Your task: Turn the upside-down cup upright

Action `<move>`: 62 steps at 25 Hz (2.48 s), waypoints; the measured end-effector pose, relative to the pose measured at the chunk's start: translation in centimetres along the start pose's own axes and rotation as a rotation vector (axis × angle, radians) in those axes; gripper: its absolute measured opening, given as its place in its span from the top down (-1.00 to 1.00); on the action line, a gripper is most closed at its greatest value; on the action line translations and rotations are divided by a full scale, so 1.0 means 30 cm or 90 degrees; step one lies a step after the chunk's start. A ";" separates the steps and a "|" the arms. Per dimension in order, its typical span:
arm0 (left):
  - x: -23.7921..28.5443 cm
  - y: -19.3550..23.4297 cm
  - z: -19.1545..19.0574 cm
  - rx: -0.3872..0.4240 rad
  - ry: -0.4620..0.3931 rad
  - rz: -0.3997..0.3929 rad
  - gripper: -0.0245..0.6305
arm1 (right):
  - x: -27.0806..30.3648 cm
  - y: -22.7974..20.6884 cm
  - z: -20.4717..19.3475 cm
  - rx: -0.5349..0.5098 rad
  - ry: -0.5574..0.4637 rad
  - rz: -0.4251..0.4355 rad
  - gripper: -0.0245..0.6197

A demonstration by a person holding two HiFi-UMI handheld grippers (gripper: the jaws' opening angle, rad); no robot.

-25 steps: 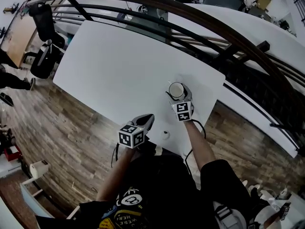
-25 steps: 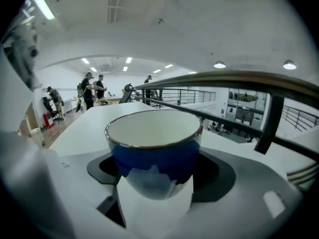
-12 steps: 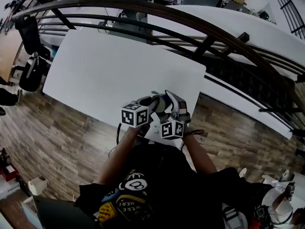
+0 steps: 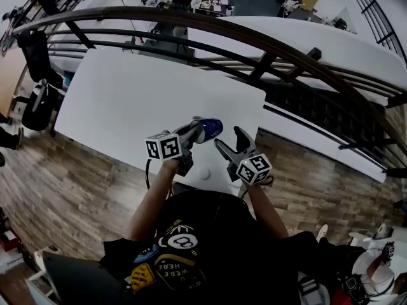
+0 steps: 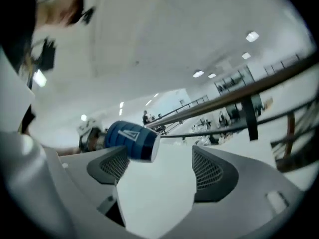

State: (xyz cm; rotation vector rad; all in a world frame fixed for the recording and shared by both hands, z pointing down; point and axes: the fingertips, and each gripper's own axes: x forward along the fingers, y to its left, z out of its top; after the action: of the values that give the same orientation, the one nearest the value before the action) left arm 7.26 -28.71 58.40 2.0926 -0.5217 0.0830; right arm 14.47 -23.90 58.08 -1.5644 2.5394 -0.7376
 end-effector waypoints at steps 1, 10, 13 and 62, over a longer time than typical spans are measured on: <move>-0.004 -0.005 0.011 0.001 -0.008 -0.005 0.79 | -0.002 -0.009 0.014 0.117 -0.021 0.027 -0.31; 0.027 -0.106 0.002 0.120 -0.018 -0.054 0.79 | 0.109 0.097 0.070 0.802 -0.108 0.372 -0.40; 0.015 -0.142 -0.024 0.169 -0.018 -0.066 0.80 | 0.102 0.162 0.112 0.810 -0.109 0.437 -0.25; -0.389 0.305 -0.243 -0.129 -0.067 0.032 0.74 | 0.271 -0.194 -0.610 -0.100 0.287 -0.228 0.01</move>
State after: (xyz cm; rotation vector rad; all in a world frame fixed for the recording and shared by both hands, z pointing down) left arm -5.90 -23.10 66.64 1.8928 -0.6194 -0.0496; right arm 9.85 -26.40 78.25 -2.1586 2.6938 -1.0574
